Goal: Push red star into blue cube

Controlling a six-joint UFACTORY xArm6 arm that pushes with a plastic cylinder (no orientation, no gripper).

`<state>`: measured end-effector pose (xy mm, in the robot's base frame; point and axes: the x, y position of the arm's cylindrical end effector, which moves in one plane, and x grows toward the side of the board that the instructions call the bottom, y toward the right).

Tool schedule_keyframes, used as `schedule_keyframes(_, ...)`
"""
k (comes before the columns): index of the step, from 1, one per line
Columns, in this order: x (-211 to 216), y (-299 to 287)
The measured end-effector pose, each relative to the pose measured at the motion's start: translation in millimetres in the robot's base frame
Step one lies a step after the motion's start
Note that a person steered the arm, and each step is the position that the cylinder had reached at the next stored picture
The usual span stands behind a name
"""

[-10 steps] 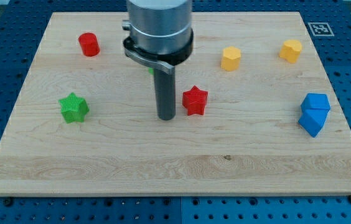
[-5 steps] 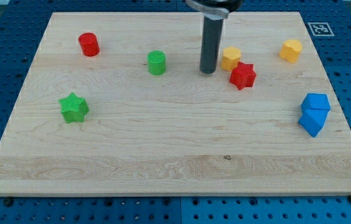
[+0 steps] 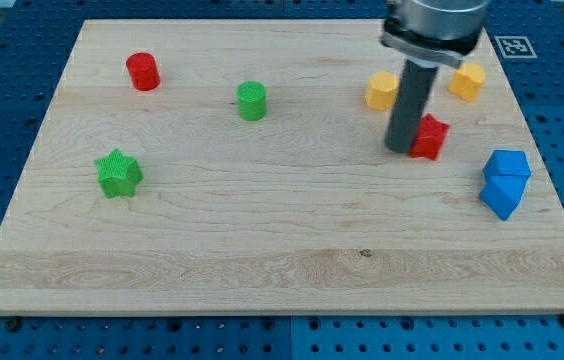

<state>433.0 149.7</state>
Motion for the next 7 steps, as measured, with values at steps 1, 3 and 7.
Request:
schedule_keyframes(1, -10, 43)
schedule_keyframes(3, -60, 30)
schedule_keyframes(7, -24, 62)
